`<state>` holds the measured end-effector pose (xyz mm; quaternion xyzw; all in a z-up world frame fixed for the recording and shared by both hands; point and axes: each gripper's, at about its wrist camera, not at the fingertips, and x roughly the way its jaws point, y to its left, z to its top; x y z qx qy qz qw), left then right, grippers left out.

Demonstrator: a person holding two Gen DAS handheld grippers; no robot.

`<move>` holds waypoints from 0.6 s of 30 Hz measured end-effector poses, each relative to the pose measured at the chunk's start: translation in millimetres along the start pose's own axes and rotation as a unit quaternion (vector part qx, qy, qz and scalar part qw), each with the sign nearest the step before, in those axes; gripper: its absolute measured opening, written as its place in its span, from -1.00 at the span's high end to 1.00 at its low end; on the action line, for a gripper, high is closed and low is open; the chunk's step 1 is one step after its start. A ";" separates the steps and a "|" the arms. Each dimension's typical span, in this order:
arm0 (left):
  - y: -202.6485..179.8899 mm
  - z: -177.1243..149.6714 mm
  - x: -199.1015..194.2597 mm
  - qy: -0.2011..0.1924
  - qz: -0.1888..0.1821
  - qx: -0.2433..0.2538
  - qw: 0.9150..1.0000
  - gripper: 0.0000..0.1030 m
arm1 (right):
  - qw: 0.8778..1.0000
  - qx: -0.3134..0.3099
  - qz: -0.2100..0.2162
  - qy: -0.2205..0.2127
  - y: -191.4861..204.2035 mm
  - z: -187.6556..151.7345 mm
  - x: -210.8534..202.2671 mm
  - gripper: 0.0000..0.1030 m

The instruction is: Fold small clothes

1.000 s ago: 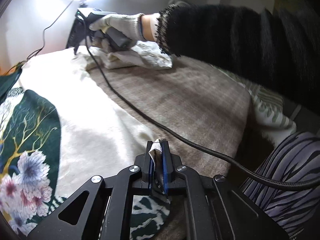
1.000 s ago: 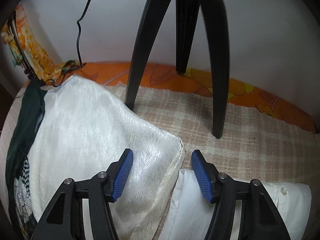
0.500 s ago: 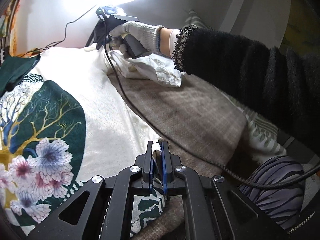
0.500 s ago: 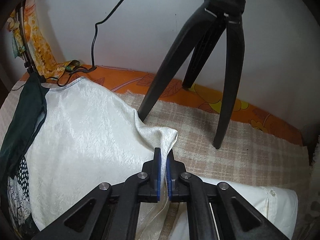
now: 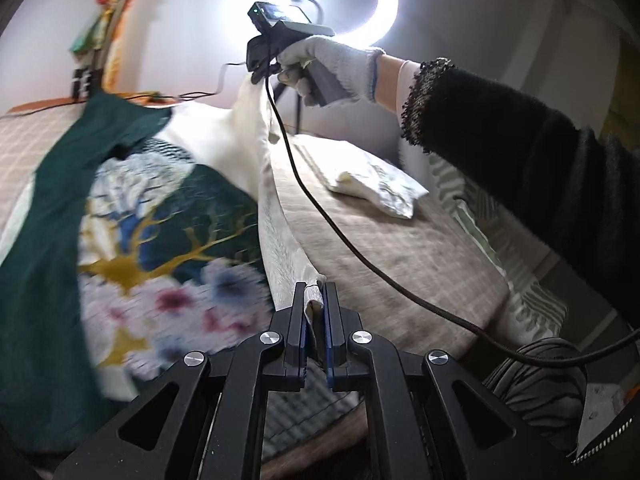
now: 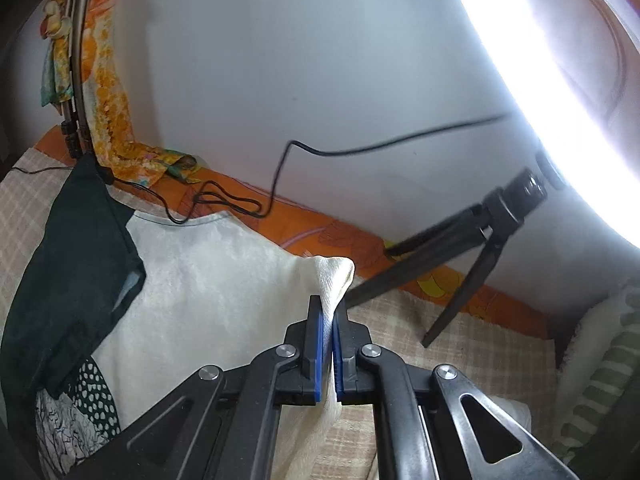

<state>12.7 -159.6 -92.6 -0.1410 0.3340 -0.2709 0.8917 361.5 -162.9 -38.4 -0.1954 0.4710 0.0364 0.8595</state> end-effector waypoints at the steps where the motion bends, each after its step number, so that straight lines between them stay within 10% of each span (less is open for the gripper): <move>1: 3.7 -2.0 -4.1 -0.004 0.004 -0.004 1.000 0.91 | 1.000 -0.013 -0.005 -0.001 14.6 5.0 -2.3 0.97; 18: 66.2 -27.7 -34.8 -0.008 0.051 -0.059 0.997 0.91 | 0.990 -0.133 -0.033 0.018 175.8 32.7 29.0 0.98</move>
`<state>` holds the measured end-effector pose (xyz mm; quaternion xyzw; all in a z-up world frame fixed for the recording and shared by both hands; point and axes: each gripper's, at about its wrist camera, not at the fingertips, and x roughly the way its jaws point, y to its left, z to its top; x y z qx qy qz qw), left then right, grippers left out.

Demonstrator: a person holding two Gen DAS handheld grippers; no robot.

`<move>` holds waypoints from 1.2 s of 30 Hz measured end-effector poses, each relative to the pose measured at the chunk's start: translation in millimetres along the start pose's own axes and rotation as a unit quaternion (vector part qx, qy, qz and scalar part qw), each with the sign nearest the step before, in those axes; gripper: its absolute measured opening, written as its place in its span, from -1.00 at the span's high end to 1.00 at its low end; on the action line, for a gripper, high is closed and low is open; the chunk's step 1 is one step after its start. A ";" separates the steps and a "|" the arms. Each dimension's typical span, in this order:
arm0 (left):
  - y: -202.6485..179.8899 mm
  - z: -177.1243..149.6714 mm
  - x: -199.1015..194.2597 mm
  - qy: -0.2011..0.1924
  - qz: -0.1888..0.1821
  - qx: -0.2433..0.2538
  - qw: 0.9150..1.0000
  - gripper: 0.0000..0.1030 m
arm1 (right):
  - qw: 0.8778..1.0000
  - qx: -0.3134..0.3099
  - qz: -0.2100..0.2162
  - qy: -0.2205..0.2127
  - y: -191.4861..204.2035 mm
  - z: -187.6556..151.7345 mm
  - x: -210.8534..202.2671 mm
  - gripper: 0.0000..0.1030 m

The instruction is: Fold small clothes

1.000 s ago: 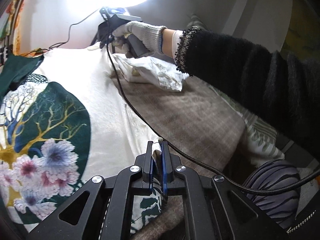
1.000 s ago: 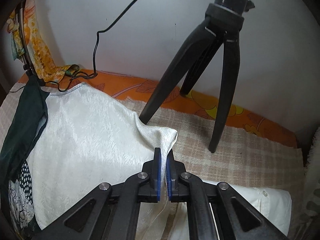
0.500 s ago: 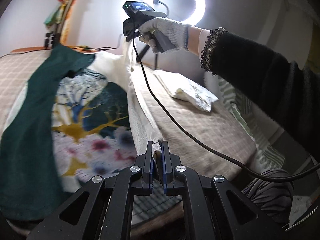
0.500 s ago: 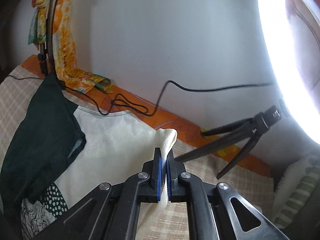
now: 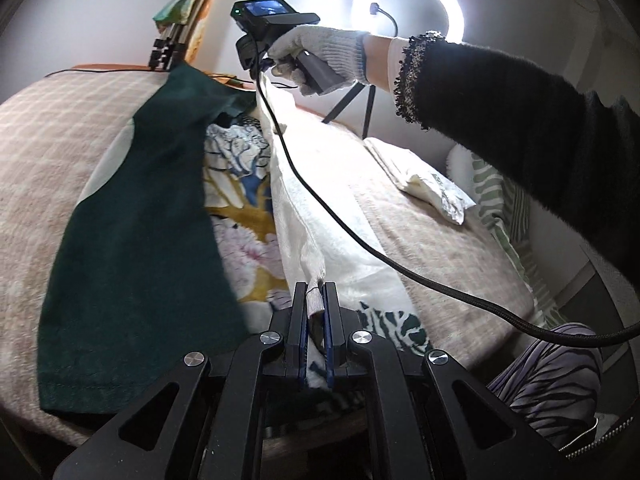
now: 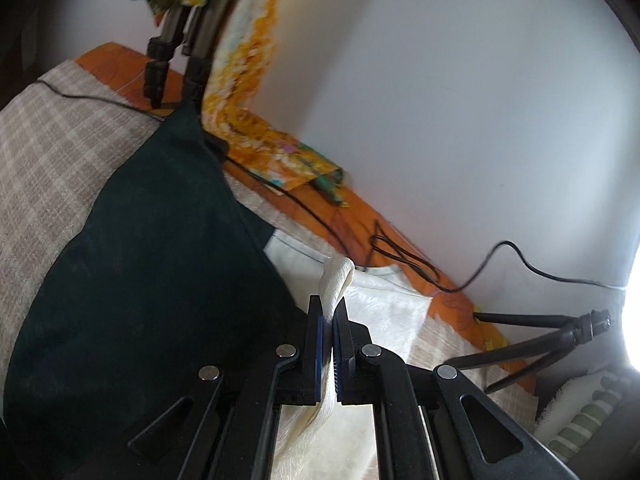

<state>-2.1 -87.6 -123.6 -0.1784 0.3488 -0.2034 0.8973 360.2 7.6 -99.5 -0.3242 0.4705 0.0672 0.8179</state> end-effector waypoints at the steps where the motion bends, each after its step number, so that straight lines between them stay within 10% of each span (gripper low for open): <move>1: 2.2 -0.9 -1.3 0.000 0.000 -0.003 1.000 0.91 | 1.000 -0.003 0.001 0.001 5.6 0.9 -0.2 0.98; 4: 4.7 -2.5 -1.8 0.009 0.001 -0.003 1.000 0.91 | 0.999 -0.003 0.040 -0.004 17.0 4.3 -1.6 0.93; 6: 4.9 -2.8 -3.8 0.015 0.004 -0.005 1.000 0.88 | 0.996 0.021 0.082 -0.009 11.5 5.6 -9.9 0.29; 9: 2.8 -0.5 -13.4 0.008 0.011 -0.002 1.000 0.68 | 0.988 0.070 0.132 -0.048 -16.5 -4.5 -36.0 0.18; 21: 32.7 53.3 -85.3 -0.016 0.031 0.030 0.999 0.35 | 0.928 0.247 0.278 -0.007 -77.7 -147.3 -28.8 0.13; 28: 74.1 86.5 -100.1 -0.052 0.122 0.056 0.990 0.35 | 0.898 0.276 0.342 0.002 -48.3 -151.8 -7.9 0.12; 32: 93.2 84.0 -92.9 -0.041 0.114 0.015 0.992 0.35 | 0.862 0.267 0.429 -0.041 -32.5 -139.8 -34.5 0.12; 36: 97.2 75.5 -87.3 -0.014 0.099 0.008 0.995 0.35 | 0.892 0.210 0.393 -0.071 -19.6 -137.6 -83.4 0.12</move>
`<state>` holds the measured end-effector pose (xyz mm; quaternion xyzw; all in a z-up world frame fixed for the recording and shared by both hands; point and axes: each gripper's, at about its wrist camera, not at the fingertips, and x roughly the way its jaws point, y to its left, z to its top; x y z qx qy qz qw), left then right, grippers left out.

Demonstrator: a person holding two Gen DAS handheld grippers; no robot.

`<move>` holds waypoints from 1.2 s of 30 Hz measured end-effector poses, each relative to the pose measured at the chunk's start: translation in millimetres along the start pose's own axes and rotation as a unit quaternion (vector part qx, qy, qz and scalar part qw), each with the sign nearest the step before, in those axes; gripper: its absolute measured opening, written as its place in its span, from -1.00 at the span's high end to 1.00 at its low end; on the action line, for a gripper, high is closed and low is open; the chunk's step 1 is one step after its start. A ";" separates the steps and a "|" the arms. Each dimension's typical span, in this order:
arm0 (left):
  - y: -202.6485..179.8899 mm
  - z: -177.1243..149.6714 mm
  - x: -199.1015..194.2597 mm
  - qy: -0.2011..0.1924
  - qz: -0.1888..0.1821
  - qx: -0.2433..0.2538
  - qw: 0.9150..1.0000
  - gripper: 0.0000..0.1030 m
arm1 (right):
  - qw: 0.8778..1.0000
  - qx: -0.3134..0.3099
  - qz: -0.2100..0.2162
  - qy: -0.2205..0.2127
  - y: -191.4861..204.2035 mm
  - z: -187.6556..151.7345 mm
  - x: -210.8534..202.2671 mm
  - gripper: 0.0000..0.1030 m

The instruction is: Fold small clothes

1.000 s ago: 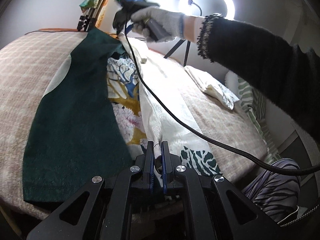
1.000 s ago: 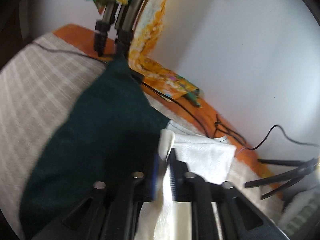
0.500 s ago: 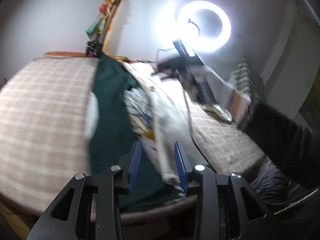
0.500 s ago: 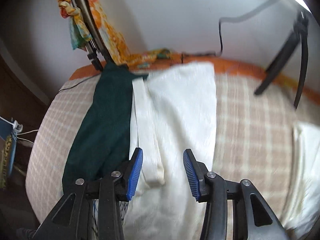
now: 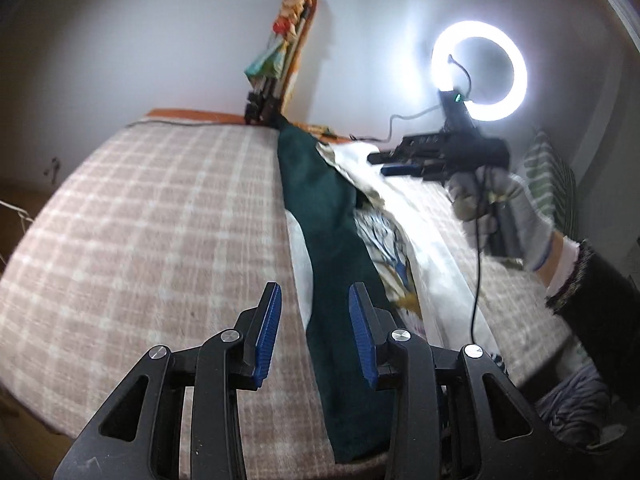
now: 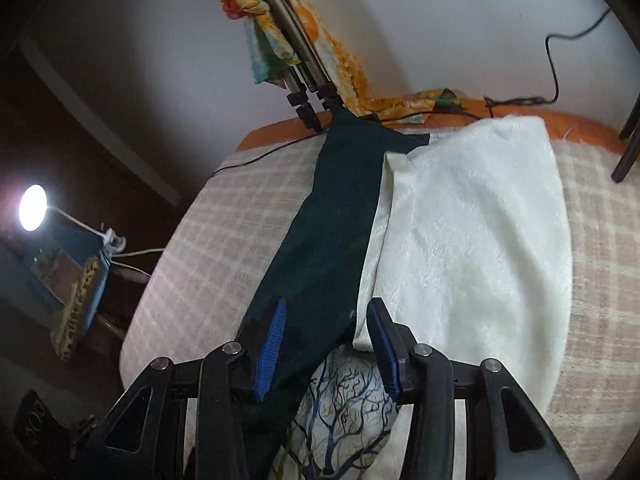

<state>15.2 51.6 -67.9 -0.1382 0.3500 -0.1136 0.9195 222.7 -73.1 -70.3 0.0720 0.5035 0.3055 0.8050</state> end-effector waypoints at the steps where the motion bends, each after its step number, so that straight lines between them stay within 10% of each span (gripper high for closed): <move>1: -0.6 -3.4 0.8 0.007 -0.007 -0.001 1.000 0.35 | 1.000 -0.011 -0.012 -0.001 5.2 -3.6 -6.6 0.12; 10: -5.4 -34.7 6.7 0.066 -0.049 -0.015 0.997 0.35 | 0.991 -0.024 -0.126 0.039 6.3 -133.0 -75.4 0.12; 18: -48.3 -46.4 13.2 0.086 -0.101 0.024 0.991 0.35 | 0.990 0.050 -0.109 0.075 -11.3 -242.6 -106.4 0.12; 25: -108.4 -49.9 44.3 0.124 -0.127 0.106 0.978 0.35 | 0.991 0.037 -0.104 0.074 1.2 -262.8 -107.6 0.23; 30: -122.1 -58.2 66.3 0.153 -0.113 0.120 0.975 0.40 | 0.991 0.012 -0.111 0.069 12.2 -263.4 -99.8 0.90; 36: -126.3 -65.1 58.5 0.150 -0.107 0.141 0.973 0.41 | 0.993 0.038 -0.093 0.066 -5.8 -268.0 -108.8 1.00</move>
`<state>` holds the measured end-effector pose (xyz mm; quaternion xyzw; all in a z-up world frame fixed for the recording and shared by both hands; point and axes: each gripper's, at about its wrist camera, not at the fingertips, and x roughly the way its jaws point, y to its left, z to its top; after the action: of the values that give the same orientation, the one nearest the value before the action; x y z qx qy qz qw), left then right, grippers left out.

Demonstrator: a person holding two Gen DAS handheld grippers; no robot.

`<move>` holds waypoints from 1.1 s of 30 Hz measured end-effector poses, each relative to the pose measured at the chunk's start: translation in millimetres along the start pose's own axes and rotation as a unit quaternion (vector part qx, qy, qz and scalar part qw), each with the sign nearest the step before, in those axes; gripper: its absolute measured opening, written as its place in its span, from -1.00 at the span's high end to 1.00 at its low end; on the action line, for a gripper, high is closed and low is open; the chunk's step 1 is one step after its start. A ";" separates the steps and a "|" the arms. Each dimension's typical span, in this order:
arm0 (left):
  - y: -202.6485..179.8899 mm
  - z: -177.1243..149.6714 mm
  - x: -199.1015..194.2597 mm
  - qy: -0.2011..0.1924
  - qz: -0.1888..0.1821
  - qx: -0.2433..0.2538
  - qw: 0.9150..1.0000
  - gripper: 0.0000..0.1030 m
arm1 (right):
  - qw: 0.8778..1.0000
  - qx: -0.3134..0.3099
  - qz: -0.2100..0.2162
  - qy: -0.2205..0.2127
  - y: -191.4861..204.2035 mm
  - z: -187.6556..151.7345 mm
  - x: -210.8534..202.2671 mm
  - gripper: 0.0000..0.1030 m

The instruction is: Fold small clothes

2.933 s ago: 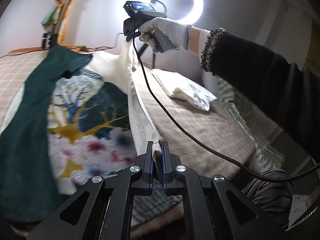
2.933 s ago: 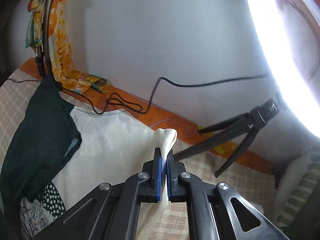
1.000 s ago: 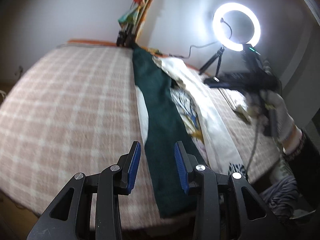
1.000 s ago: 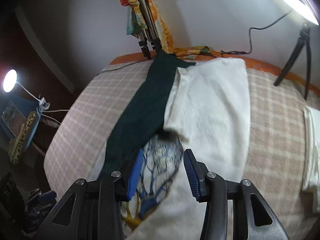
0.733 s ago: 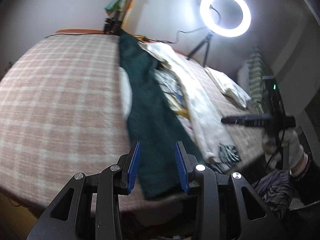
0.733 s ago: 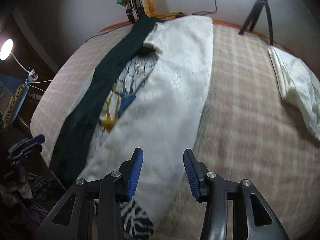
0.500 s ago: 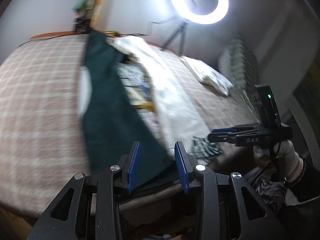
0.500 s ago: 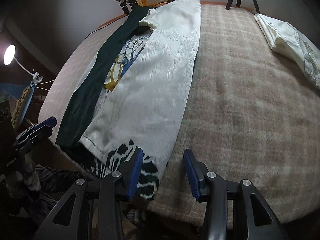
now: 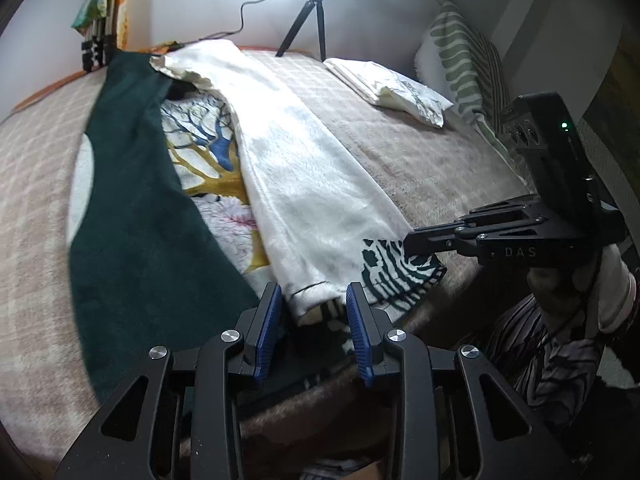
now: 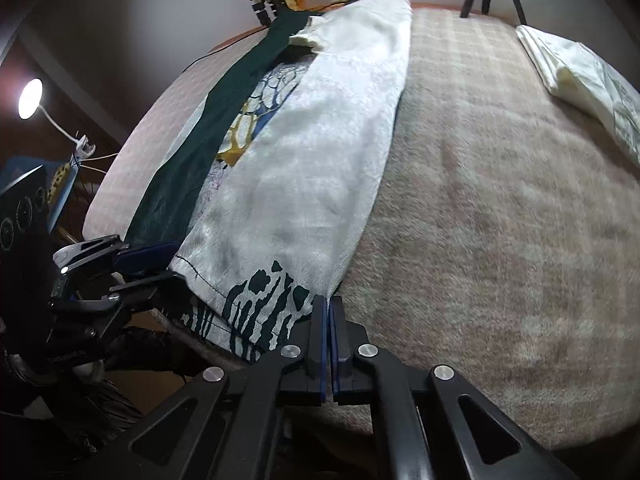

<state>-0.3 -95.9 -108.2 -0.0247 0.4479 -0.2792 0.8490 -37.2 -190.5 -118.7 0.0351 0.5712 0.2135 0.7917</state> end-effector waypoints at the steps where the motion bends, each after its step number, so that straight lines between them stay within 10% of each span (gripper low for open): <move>1: 1.6 -2.1 -7.3 -0.006 0.003 -0.003 1.000 0.41 | 1.000 -0.007 -0.002 -0.002 0.7 -1.4 -1.3 1.00; 10: 65.1 -33.2 -79.8 -0.068 0.088 -0.109 0.988 -0.09 | 1.000 0.002 0.024 -0.007 -6.8 -2.4 -3.6 1.00; 15: 102.6 -51.1 -67.8 -0.025 0.056 -0.205 0.977 -0.08 | 1.000 0.001 0.028 -0.005 -7.5 -2.5 -3.4 1.00; 19: 100.9 -52.9 -59.3 -0.016 0.032 -0.209 0.977 0.09 | 0.999 0.007 0.048 -0.004 -11.2 -3.0 -3.0 0.92; 23: 94.8 -52.2 -54.2 -0.011 0.024 -0.200 0.979 0.47 | 0.995 0.030 0.096 -0.001 -17.4 -4.6 -4.1 0.44; 26: 88.0 -49.1 -44.2 -0.003 0.022 -0.174 0.985 0.89 | 0.996 0.015 0.087 -0.006 -10.6 -5.7 -2.8 0.47; 29: 89.8 -46.7 -47.7 -0.012 0.012 -0.177 0.984 0.95 | 0.998 -0.001 0.061 -0.006 -4.5 -4.3 -1.0 0.98; 33: 85.9 -44.3 -60.3 -0.030 0.008 -0.171 0.985 0.95 | 0.996 0.021 0.088 -0.016 -14.3 -3.7 -11.5 1.00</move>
<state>-22.5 15.7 -114.8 -0.1745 0.4634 -0.1910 0.8475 -39.4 -208.5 -114.0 0.1053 0.5578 0.2696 0.7779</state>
